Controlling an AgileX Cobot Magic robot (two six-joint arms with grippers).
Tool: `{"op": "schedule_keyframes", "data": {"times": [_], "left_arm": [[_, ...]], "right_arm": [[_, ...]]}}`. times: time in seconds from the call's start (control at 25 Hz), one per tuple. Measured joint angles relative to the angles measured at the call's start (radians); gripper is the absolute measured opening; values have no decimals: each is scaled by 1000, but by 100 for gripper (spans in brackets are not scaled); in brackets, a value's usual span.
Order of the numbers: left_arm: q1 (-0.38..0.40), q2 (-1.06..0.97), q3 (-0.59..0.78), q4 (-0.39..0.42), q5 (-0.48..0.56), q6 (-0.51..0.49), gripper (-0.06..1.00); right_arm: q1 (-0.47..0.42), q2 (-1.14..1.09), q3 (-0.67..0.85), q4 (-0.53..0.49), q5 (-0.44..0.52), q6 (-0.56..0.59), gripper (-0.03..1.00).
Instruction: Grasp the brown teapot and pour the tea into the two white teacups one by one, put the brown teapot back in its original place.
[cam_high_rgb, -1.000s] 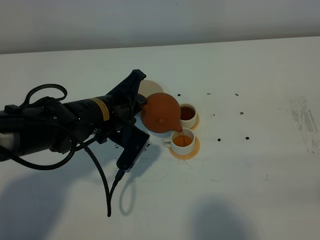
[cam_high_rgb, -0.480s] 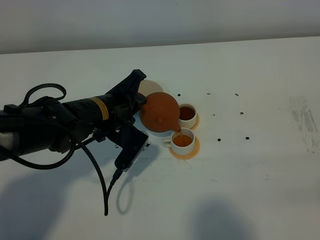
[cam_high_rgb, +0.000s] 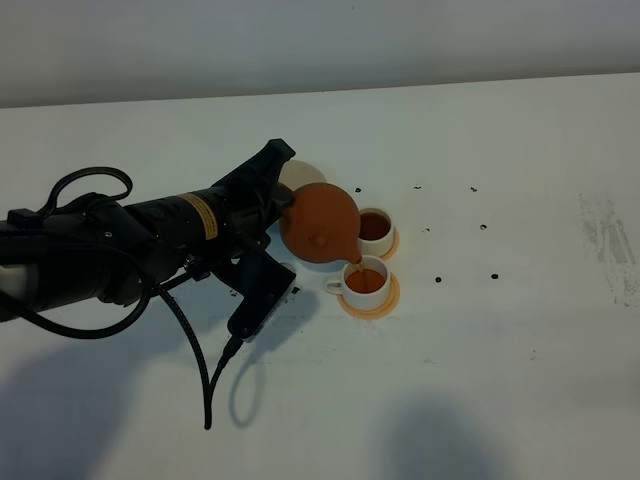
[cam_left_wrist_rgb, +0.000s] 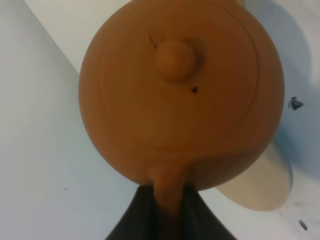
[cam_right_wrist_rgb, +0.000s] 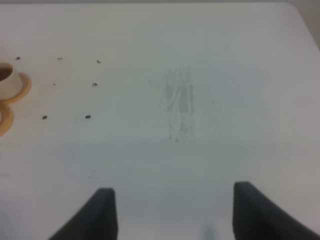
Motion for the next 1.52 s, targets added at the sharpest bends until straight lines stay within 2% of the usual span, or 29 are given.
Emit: {"op": "schedule_keyframes", "data": {"times": [0.92, 1.52], "left_arm": [[21, 0, 0, -3, -21, 77, 10], [21, 0, 0, 1, -24, 94, 10]], "right_arm": [[0, 0, 0, 0, 0, 0, 51], [0, 0, 0, 0, 0, 0, 51]]}}
